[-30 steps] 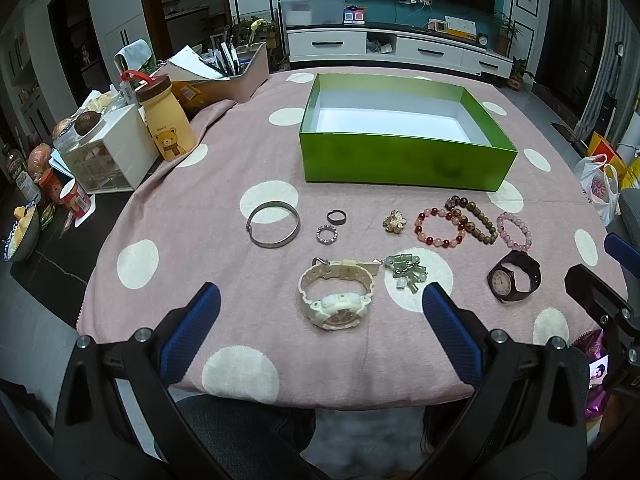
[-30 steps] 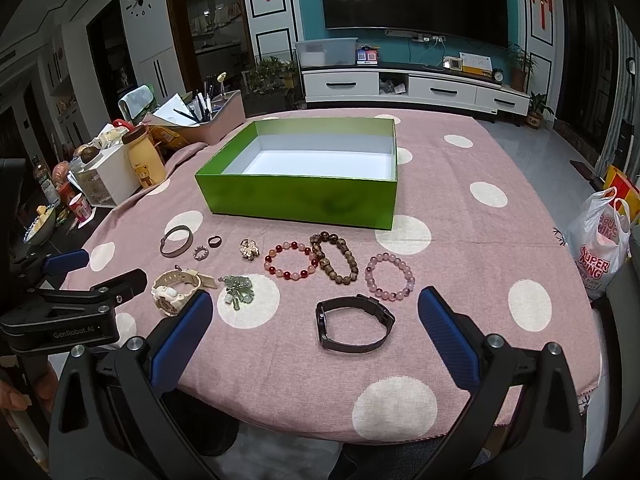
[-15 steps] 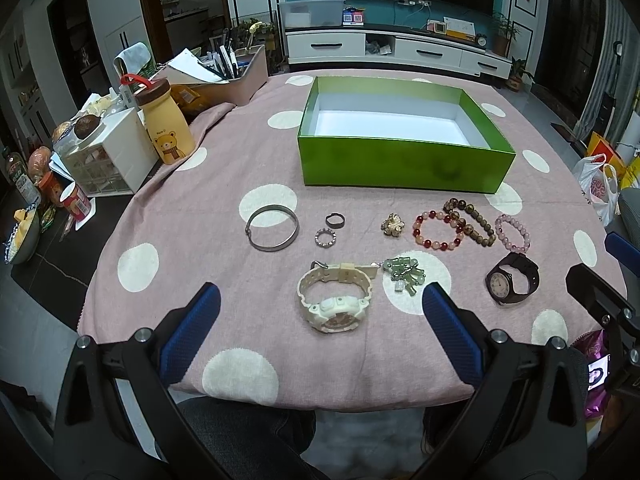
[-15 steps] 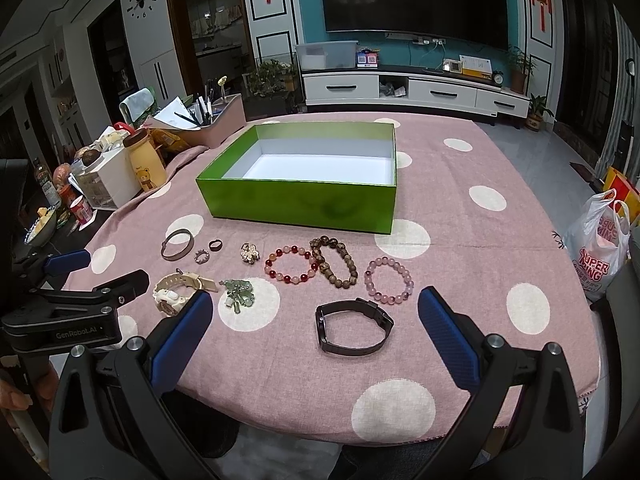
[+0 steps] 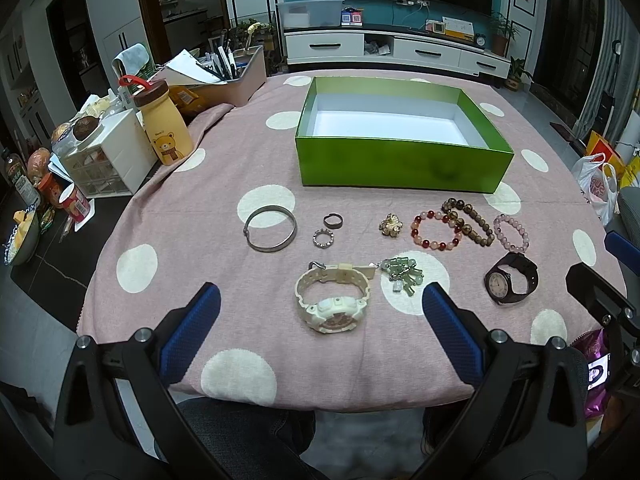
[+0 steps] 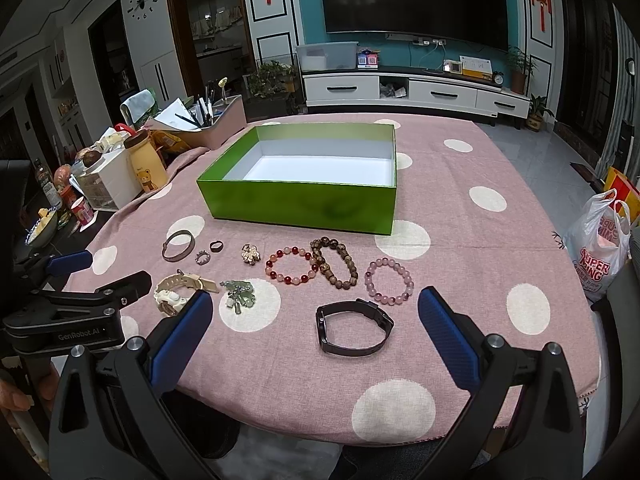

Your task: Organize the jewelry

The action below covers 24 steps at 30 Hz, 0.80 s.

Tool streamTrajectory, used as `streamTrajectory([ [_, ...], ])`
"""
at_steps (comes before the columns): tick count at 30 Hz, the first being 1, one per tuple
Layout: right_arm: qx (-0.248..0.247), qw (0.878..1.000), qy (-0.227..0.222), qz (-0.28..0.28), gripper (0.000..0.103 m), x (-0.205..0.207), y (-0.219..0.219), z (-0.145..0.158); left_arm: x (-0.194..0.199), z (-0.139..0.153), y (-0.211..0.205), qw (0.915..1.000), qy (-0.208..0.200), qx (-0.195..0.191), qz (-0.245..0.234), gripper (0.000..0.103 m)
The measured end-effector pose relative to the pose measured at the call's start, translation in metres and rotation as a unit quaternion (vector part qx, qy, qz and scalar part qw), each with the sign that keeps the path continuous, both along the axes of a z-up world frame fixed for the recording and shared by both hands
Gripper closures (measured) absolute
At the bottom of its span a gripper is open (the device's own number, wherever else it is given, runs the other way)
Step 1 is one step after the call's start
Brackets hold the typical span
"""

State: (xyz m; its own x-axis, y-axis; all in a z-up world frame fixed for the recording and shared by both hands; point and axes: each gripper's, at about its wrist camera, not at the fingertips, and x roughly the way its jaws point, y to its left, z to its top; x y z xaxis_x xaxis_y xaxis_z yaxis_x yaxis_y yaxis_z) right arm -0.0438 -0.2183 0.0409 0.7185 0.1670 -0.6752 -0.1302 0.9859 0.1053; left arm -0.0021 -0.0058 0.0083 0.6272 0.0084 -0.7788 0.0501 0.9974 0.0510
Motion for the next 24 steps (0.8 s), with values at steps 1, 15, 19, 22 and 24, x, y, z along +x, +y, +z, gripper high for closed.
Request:
streamTrajectory([
  [1, 0.0, 1.0, 0.0, 0.0, 0.001, -0.0004, -0.0003, -0.0004, 0.0, 0.0, -0.0001, 1.0, 0.0, 0.0, 0.0, 0.002],
  [15, 0.001, 1.0, -0.001, 0.001, 0.001, 0.0005, -0.0005, 0.001, 0.0007, 0.0007, -0.0013, 1.0, 0.0, 0.0, -0.001, 0.002],
  [19, 0.002, 1.0, -0.001, 0.001, 0.001, -0.0003, -0.0009, 0.0005, 0.0003, 0.0005, -0.0011, 1.0, -0.001, 0.0, -0.001, 0.002],
  [22, 0.002, 1.0, -0.001, 0.001, 0.001, -0.0003, -0.0012, 0.0004, 0.0006, 0.0006, -0.0016, 1.0, -0.001, 0.0, -0.001, 0.002],
  [24, 0.003, 1.0, -0.001, 0.001, 0.001, -0.0003, -0.0013, 0.0009, 0.0007, 0.0005, -0.0023, 1.0, -0.001, 0.0, -0.002, 0.002],
])
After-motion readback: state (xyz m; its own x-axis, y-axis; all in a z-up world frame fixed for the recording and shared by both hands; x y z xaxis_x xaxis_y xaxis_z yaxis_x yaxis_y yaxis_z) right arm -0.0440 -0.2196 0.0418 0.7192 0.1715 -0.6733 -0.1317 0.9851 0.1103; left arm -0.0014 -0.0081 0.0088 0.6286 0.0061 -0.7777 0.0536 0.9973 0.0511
